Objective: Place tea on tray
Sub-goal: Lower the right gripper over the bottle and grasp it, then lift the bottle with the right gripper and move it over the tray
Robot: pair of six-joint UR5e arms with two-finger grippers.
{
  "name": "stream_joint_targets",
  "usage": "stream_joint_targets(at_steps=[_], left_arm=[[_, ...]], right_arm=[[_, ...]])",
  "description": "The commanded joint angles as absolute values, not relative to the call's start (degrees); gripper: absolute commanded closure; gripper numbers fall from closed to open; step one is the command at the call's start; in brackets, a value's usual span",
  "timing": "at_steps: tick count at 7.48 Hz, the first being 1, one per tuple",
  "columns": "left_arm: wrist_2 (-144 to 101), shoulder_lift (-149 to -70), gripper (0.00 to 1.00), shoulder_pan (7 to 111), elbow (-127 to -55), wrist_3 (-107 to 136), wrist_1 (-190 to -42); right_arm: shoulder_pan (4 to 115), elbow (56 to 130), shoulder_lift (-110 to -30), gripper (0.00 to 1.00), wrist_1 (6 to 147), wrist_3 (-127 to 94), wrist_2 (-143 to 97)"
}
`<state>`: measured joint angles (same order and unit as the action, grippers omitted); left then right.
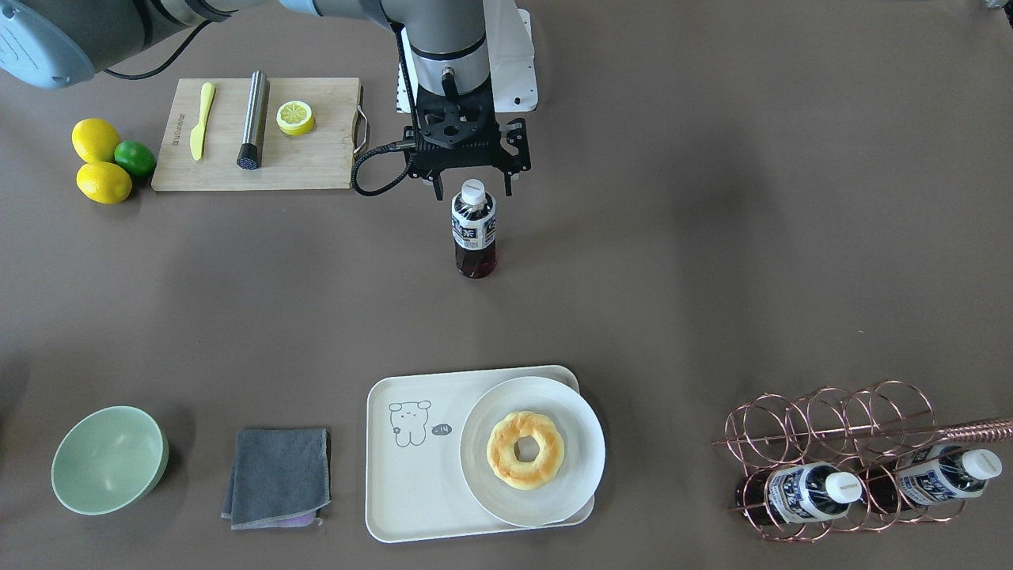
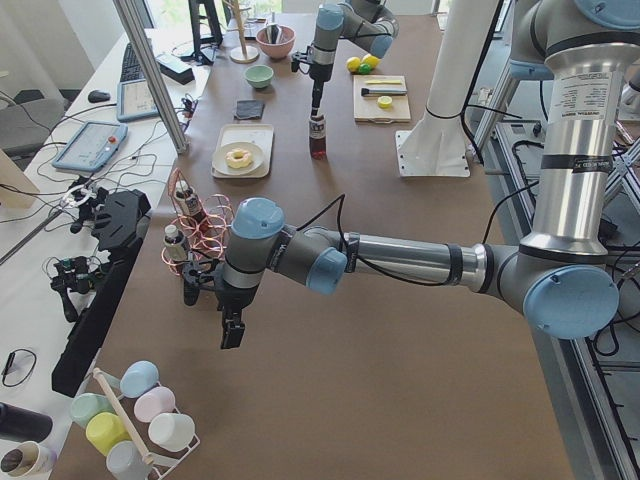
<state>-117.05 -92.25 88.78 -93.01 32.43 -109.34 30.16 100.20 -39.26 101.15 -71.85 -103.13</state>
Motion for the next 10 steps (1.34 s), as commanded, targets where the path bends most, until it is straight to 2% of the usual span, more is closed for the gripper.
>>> stream_joint_targets(at_steps=[1,3,4,8,9,10], left_arm=[[-117.0,-92.4,0.02,88.8,-93.1,32.4,-109.3],[-117.0,-92.5,0.02,88.8,-93.0,32.4,-109.3],[-117.0,-92.5,0.02,88.8,-92.6,32.5,-109.3],[-117.0,-92.8,0.02,88.8,-91.8,32.4,-109.4],[-117.0,-92.8,0.02,88.8,-91.5,32.4,-109.4],[-117.0,-92.8,0.02,88.8,-91.4,32.4,-109.4]], right_arm=[[29.8,99.5,-39.5,0.17,100.7,-71.9,-103.0],[29.7,99.7,-39.1,0.19,101.7,-72.2,-103.3],[29.7,99.9,-39.0,0.33,102.3,-72.4,-103.4],[30.0,99.6,-38.8,0.42,102.3,-71.8,-102.8],[30.0,99.6,-38.8,0.51,102.3,-71.9,-102.8],[30.0,99.6,-38.8,0.67,102.4,-72.2,-102.7]])
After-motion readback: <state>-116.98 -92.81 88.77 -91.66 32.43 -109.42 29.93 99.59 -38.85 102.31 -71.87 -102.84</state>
